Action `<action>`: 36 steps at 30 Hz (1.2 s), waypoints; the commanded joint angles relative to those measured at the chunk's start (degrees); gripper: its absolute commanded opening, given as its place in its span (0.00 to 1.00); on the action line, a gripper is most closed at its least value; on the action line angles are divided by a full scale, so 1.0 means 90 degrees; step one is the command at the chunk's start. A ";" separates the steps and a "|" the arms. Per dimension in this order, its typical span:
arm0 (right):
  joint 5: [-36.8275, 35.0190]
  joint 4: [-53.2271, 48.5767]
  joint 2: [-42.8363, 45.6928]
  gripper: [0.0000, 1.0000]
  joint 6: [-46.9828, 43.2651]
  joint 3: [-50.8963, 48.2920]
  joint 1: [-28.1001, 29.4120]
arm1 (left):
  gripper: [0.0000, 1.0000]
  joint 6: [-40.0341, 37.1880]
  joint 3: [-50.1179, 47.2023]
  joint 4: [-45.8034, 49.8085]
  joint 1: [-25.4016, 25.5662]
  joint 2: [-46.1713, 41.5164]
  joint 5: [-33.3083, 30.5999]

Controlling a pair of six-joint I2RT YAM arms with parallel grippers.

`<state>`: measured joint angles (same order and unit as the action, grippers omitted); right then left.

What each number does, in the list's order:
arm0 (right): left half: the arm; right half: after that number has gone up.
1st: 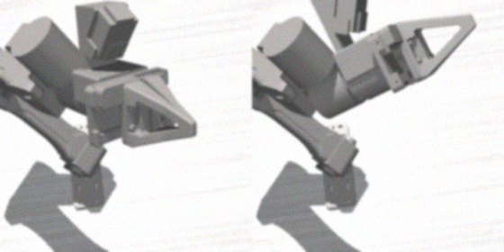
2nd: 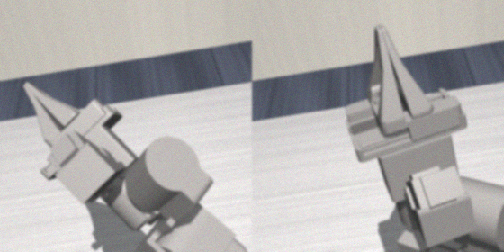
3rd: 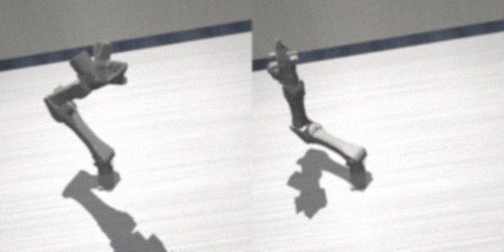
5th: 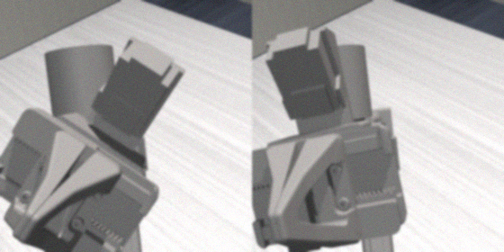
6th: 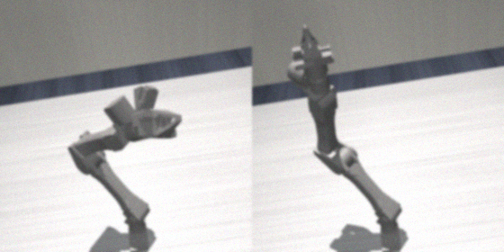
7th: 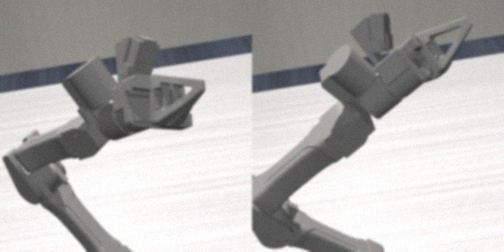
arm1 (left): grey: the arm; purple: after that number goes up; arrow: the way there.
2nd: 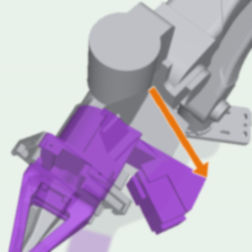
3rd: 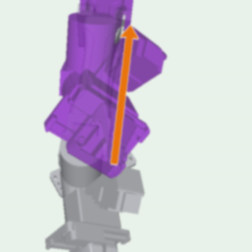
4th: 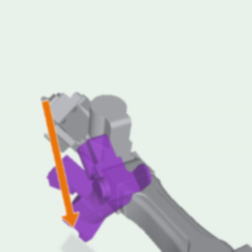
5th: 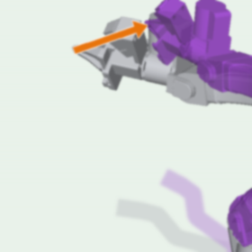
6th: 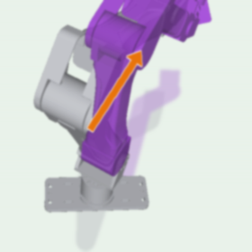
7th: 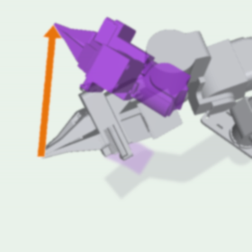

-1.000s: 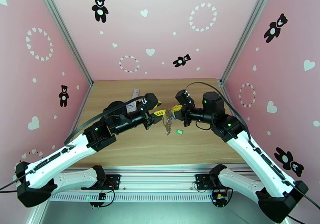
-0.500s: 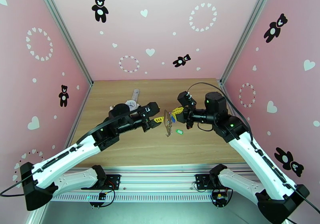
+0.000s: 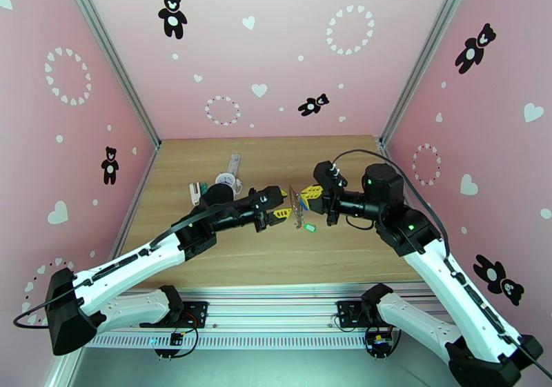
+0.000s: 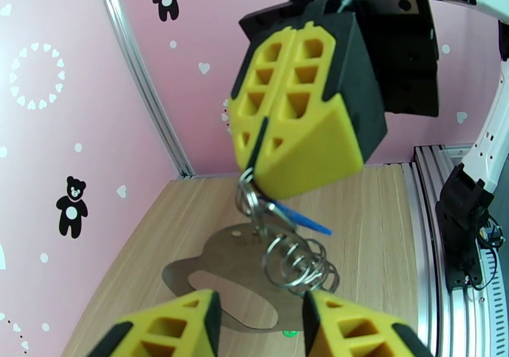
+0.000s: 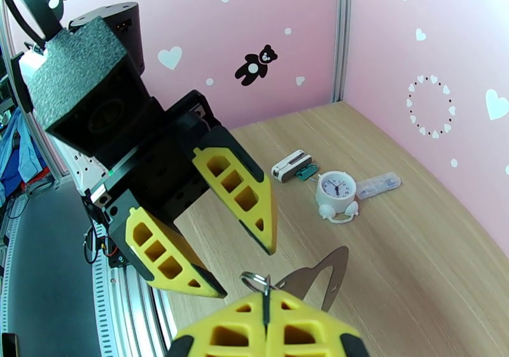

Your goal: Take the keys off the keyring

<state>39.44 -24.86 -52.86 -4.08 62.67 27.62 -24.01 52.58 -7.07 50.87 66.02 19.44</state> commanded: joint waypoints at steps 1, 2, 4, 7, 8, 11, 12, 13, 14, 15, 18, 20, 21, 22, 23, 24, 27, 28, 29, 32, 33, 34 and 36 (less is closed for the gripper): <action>0.0036 0.0151 0.0069 0.00 -0.0224 -0.0051 -0.0038 | 0.42 -0.0301 0.0021 -0.0236 0.0048 -0.0040 0.0177; 0.0058 0.0109 0.0070 0.00 -0.0263 -0.0057 -0.0040 | 0.42 -0.0343 0.0098 -0.0122 0.0051 -0.0050 0.0137; 0.0088 0.0074 0.0072 0.00 -0.0294 -0.0074 -0.0036 | 0.44 -0.0457 0.0181 0.0003 0.0051 -0.0050 0.0152; 0.0167 0.0077 0.0072 0.00 -0.0337 -0.0107 -0.0034 | 0.46 -0.0680 0.0311 0.0153 0.0044 0.0014 0.0392; 0.0196 0.0070 0.0068 0.00 -0.0352 -0.0108 -0.0036 | 0.46 -0.0673 0.0361 0.0165 0.0038 0.0061 0.0329; 0.0207 0.0040 0.0063 0.00 -0.0395 -0.0108 -0.0027 | 0.46 -0.0701 0.0508 0.0253 0.0041 0.0125 0.0371; 0.0200 0.0040 0.0063 0.00 -0.0406 -0.0117 -0.0032 | 0.47 -0.0700 0.0543 0.0267 0.0040 0.0130 0.0456; 0.0207 0.0053 0.0067 0.00 -0.0406 -0.0116 -0.0034 | 0.47 -0.0711 0.0595 0.0291 0.0035 0.0140 0.0542; 0.0236 0.0059 0.0070 0.00 -0.0415 -0.0112 -0.0029 | 0.47 -0.0720 0.0633 0.0302 0.0040 0.0168 0.0582; 0.0247 0.0064 0.0065 0.00 -0.0417 -0.0111 -0.0030 | 0.47 -0.0721 0.0658 0.0300 0.0033 0.0200 0.0589; 0.0252 0.0069 0.0067 0.00 -0.0415 -0.0094 -0.0030 | 0.47 -0.0794 0.0758 0.0402 0.0029 0.0342 0.0641; 0.0291 0.0076 0.0067 0.00 -0.0416 -0.0086 -0.0031 | 0.47 -0.0828 0.0831 0.0481 0.0013 0.0431 0.0692; 0.0300 0.0067 0.0072 0.00 -0.0416 -0.0087 -0.0029 | 0.46 -0.0831 0.0864 0.0498 0.0002 0.0474 0.0686; 0.0305 0.0059 0.0072 0.00 -0.0426 -0.0089 -0.0033 | 0.46 -0.0828 0.0894 0.0503 -0.0007 0.0526 0.0687; 0.0320 0.0067 0.0069 0.00 -0.0426 -0.0095 -0.0031 | 0.46 -0.0829 0.0919 0.0509 -0.0030 0.0546 0.0699; 0.0341 0.0054 0.0067 0.00 -0.0433 -0.0091 -0.0034 | 0.46 -0.0828 0.0940 0.0503 -0.0051 0.0587 0.0716; 0.0393 0.0002 0.0063 0.00 -0.0490 -0.0092 -0.0038 | 0.46 -0.0831 0.1053 0.0640 -0.0153 0.0675 0.0987; 0.0403 -0.0023 0.0060 0.00 -0.0522 -0.0097 -0.0035 | 0.46 -0.0862 0.1131 0.0769 -0.0178 0.0697 0.1082; 0.0404 -0.0040 0.0059 0.00 -0.0525 -0.0090 -0.0035 | 0.46 -0.0867 0.1181 0.0844 -0.0183 0.0727 0.1110; 0.0454 -0.0075 0.0062 0.00 -0.0572 -0.0074 -0.0031 | 0.46 -0.0940 0.1316 0.1120 -0.0271 0.0808 0.1447; 0.0454 -0.0079 0.0063 0.00 -0.0582 -0.0069 -0.0029 | 0.46 -0.0945 0.1370 0.1203 -0.0286 0.0838 0.1505; 0.0470 -0.0105 0.0052 0.00 -0.0592 -0.0064 -0.0031 | 0.46 -0.0964 0.1419 0.1283 -0.0298 0.0872 0.1530; 0.0495 -0.0112 0.0049 0.00 -0.0596 -0.0050 -0.0030 | 0.45 -0.0965 0.1443 0.1306 -0.0323 0.0899 0.1539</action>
<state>42.26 -25.34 -52.86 -8.60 61.95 27.62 -31.75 63.83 1.85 48.51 73.36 30.41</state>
